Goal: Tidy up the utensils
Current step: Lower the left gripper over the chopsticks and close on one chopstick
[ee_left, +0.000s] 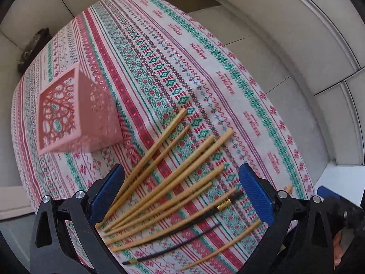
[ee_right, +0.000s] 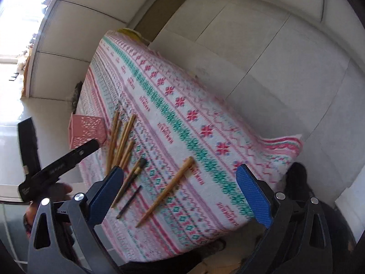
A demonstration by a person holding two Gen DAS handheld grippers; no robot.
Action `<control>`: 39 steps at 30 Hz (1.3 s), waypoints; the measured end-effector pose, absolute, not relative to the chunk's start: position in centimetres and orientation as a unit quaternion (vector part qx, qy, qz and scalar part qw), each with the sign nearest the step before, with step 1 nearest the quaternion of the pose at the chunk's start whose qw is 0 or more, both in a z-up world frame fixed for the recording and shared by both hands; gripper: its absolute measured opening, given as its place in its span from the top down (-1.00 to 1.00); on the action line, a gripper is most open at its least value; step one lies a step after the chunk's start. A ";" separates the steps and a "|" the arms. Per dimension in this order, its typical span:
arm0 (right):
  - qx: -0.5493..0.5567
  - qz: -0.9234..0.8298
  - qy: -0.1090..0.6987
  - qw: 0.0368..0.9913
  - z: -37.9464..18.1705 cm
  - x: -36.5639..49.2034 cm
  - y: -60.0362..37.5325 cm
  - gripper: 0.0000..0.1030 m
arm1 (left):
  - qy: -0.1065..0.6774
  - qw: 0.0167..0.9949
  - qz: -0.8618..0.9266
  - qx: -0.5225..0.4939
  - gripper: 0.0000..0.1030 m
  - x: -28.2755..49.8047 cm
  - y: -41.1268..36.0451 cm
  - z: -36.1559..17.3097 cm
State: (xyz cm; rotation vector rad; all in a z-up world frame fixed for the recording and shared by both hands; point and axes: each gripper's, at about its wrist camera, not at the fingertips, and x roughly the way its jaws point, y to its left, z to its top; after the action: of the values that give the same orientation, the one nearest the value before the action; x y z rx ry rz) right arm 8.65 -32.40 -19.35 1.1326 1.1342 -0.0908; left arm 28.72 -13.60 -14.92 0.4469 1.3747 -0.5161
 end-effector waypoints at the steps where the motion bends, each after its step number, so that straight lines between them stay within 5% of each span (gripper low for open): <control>1: 0.509 -0.036 0.513 0.690 -19.6 9.1 -32.3 -0.87 | 0.626 0.715 -0.239 0.200 -0.85 29.5 -14.0 -15.4; 11: 0.539 -0.010 0.527 0.657 -21.0 10.6 -32.2 -0.87 | 0.638 0.697 -0.255 0.208 -0.12 32.2 -15.8 -14.7; 22: 0.541 -0.022 0.518 0.662 -20.7 9.5 -33.5 -0.87 | 0.631 0.671 -0.315 0.229 -0.15 27.3 -18.0 -14.5; 28: 0.555 -0.054 0.506 0.658 -20.9 8.3 -34.9 -0.87 | 0.584 0.681 -0.383 0.222 -0.86 21.3 -17.8 -13.4; 32: 0.546 -0.061 0.508 0.664 -20.7 7.8 -35.3 -0.87 | 0.530 0.705 -0.379 0.279 -0.86 18.4 -17.5 -12.2; 36: 0.533 -0.055 0.515 0.669 -20.7 7.8 -34.8 -0.87 | 0.557 0.698 -0.368 0.258 -0.86 22.0 -16.9 -12.0; 39: 0.534 -0.052 0.517 0.667 -20.9 7.7 -34.8 -0.87 | 0.590 0.662 -0.385 0.255 -0.49 23.9 -18.5 -14.0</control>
State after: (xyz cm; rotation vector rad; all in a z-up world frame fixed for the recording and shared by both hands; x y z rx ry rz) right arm 7.74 -34.82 -20.89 1.2060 1.1670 -0.1165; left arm 23.94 -18.53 -14.03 0.5771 1.3335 -0.8712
